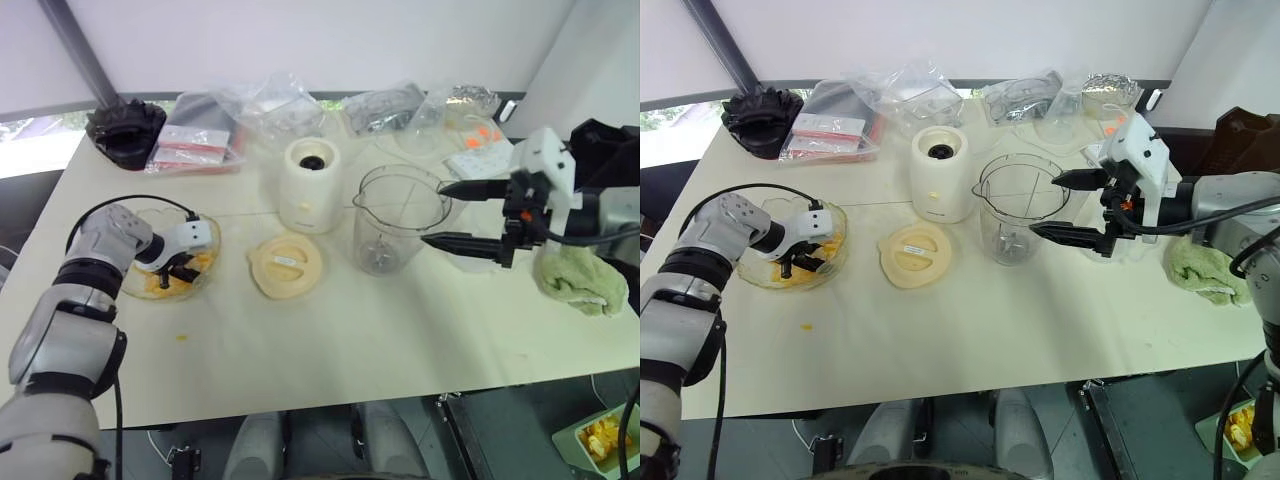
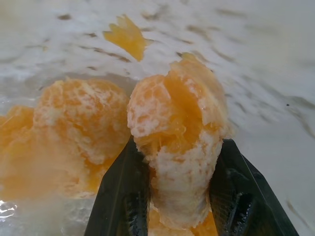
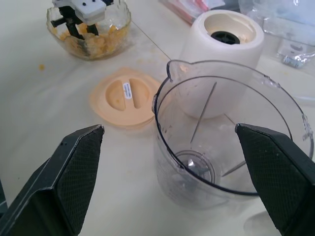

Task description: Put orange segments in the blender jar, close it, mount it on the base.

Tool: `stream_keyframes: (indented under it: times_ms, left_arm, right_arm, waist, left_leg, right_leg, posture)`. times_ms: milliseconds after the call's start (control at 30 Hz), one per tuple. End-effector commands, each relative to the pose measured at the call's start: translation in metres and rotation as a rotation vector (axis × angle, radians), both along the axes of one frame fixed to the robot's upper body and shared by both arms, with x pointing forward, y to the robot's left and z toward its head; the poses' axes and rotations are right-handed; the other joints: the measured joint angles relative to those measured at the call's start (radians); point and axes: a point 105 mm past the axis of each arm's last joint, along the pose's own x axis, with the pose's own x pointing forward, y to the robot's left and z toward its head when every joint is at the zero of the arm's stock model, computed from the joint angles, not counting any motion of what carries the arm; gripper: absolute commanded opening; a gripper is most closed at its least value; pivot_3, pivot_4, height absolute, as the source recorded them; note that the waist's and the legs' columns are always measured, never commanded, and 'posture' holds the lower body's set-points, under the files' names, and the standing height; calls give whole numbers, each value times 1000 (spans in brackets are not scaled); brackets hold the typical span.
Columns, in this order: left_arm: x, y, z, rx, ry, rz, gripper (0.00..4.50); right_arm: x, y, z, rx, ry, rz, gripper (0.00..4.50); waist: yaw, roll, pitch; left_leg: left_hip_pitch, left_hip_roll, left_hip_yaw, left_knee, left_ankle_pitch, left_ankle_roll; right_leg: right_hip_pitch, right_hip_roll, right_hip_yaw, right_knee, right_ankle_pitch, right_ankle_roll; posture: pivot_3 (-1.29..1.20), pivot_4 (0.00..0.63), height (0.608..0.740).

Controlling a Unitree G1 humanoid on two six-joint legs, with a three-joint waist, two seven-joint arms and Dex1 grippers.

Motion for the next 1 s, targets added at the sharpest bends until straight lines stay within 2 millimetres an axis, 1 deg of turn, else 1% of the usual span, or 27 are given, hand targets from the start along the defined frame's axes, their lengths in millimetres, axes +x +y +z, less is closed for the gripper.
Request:
stream_keyframes:
  times_ms: [33, 67, 200, 433, 500, 533, 567, 600, 733, 833, 900, 967, 1000]
  left_arm:
    - [4, 6, 15, -45, -64, 46, 1500]
    - [5, 7, 17, -56, -74, 58, 1500]
    - [11, 4, 37, -221, -121, 160, 1500]
    - [5, 16, 63, -424, -205, 313, 1500]
    - [4, 18, 74, -477, -252, 350, 1500]
    - [4, 18, 85, -524, -290, 369, 1500]
    - [5, 16, 101, -584, -346, 387, 1500]
    - [4, 13, 117, -642, -395, 390, 1500]
    - [-5, -9, 161, -783, -494, 343, 1500]
    - [-3, -31, 201, -880, -593, 264, 1500]
    - [0, -48, 222, -935, -618, 197, 1500]
    - [4, -74, 243, -972, -639, 92, 1500]
    - [6, -85, 249, -981, -640, 53, 1500]
  right_arm:
    - [0, 2, 14, -2, -67, 5, 4500]
    - [1, 2, 14, -1, -68, 5, 4500]
    - [1, 3, 14, 1, -70, 5, 4500]
    - [2, 3, 13, 3, -71, 5, 4500]
    - [2, 3, 13, 2, -69, 6, 4500]
    - [2, 3, 12, 2, -68, 5, 4500]
    - [2, 3, 11, 1, -68, 4, 4500]
    - [2, 4, 11, 2, -67, 4, 4500]
    - [0, 4, 11, 8, -74, -7, 4500]
    - [-4, 1, 10, 15, -83, -32, 4500]
    - [-6, 0, 9, 18, -89, -52, 4500]
    - [-9, -3, 8, 24, -96, -77, 4500]
    - [-11, -4, 8, 27, -99, -89, 4500]
  waist:
    - [0, 0, 0]
    - [0, 0, 0]
    - [0, 0, 0]
    - [-5, 0, 0]
    - [-4, 0, 0]
    - [-4, 0, 0]
    - [-4, 0, 0]
    - [-3, -1, 1]
    - [1, -2, 1]
    - [5, -2, 1]
    - [6, -2, 1]
    - [3, -3, 1]
    - [5, -2, 1]
  left_leg:
    - [0, 0, 0, 0, 0, 0]
    - [0, 0, 0, 0, 0, 0]
    - [0, 0, -1, 0, 0, 0]
    - [0, 1, -1, 0, 0, 0]
    - [0, 1, -1, 0, 0, 0]
    - [0, 1, -1, 0, 0, 0]
    - [0, 1, -1, 0, 0, 0]
    - [0, 1, -1, 0, 0, 0]
    - [0, 2, -2, 0, 0, 0]
    - [0, 1, -2, 0, 0, 0]
    - [0, -1, -4, 1, 0, -1]
    - [0, -1, -3, 1, 1, -1]
    - [0, -1, -3, 1, 1, -1]
  right_leg:
    - [0, 0, 0, 0, 0, 0]
    - [0, 0, 0, 0, 0, 0]
    - [0, 0, 0, 0, 0, 0]
    - [0, 0, 0, 1, 0, 1]
    - [0, 0, 0, 1, 0, 1]
    - [0, 0, 0, 1, 0, 0]
    - [0, 0, 0, 1, 0, 0]
    - [0, 0, 0, 1, 0, 0]
    - [0, 0, -1, 1, 0, 1]
    - [1, -1, -1, 1, 0, 1]
    - [2, 0, -1, 1, 0, 1]
    - [2, 0, -1, 1, 1, 2]
    - [2, 0, -1, 1, 1, 2]
  posture:
    - [0, 150, 740]
    - [0, 150, 740]
    - [0, 150, 740]
    - [0, 150, 740]
    - [0, 150, 740]
    - [0, 150, 740]
    - [0, 150, 740]
    - [0, 150, 740]
    - [0, 150, 740]
    - [0, 150, 740]
    - [0, 150, 740]
    - [0, 150, 740]
    - [0, 150, 740]
